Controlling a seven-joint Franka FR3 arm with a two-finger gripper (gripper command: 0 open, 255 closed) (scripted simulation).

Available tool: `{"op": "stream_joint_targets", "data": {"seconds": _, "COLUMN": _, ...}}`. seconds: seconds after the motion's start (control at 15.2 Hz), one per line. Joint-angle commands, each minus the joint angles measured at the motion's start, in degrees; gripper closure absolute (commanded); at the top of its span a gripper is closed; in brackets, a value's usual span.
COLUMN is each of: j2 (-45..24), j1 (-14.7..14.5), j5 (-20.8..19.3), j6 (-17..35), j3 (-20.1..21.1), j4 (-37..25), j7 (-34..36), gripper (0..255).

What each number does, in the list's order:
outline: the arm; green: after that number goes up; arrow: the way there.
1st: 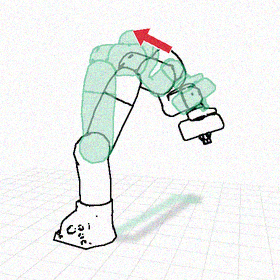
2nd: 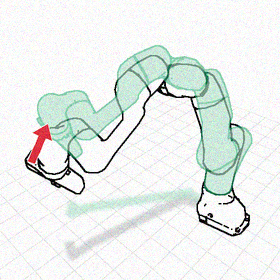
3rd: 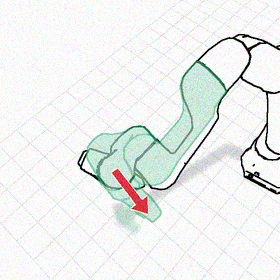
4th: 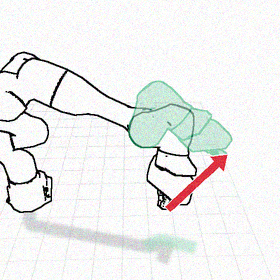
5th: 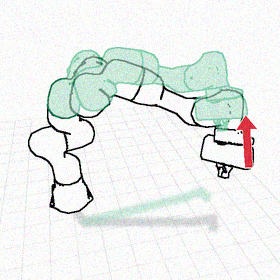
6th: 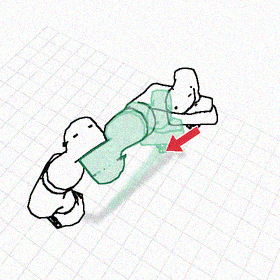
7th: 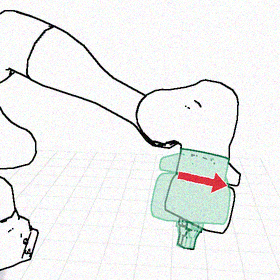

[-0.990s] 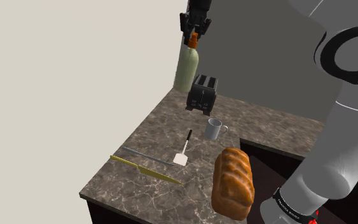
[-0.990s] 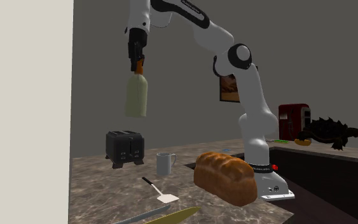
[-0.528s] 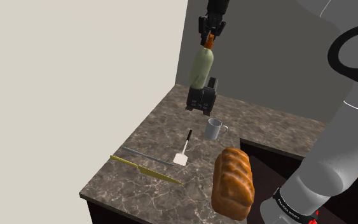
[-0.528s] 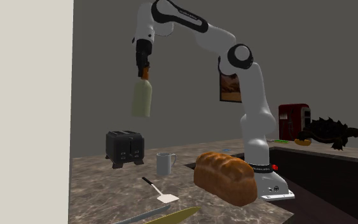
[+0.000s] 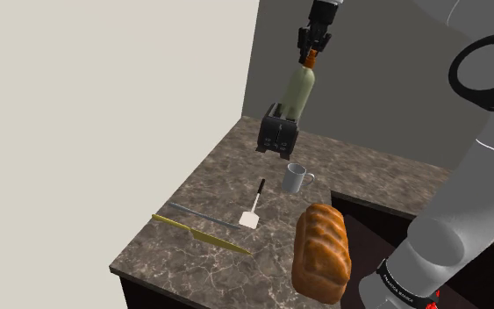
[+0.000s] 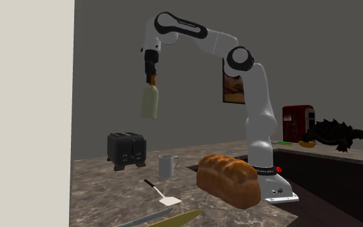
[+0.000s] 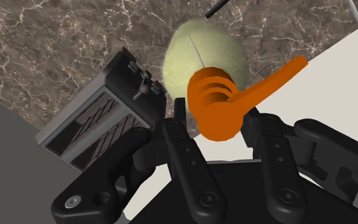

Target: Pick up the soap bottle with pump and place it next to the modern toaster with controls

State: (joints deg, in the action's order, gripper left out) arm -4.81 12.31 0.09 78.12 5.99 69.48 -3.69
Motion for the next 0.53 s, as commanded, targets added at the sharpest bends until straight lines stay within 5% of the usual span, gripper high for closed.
{"op": "stream_joint_targets", "data": {"seconds": 0.0, "j2": -0.3, "j1": 1.6, "j5": 0.3, "j6": -0.1, "j3": -1.3, "j4": -0.4, "j7": -2.9, "gripper": 255}}
{"op": "stream_joint_targets", "data": {"seconds": 0.46, "j2": -5.1, "j1": 7.2, "j5": 1.3, "j6": -2.0, "j3": -5.4, "j4": -7.0, "j7": -12.3, "gripper": 255}}
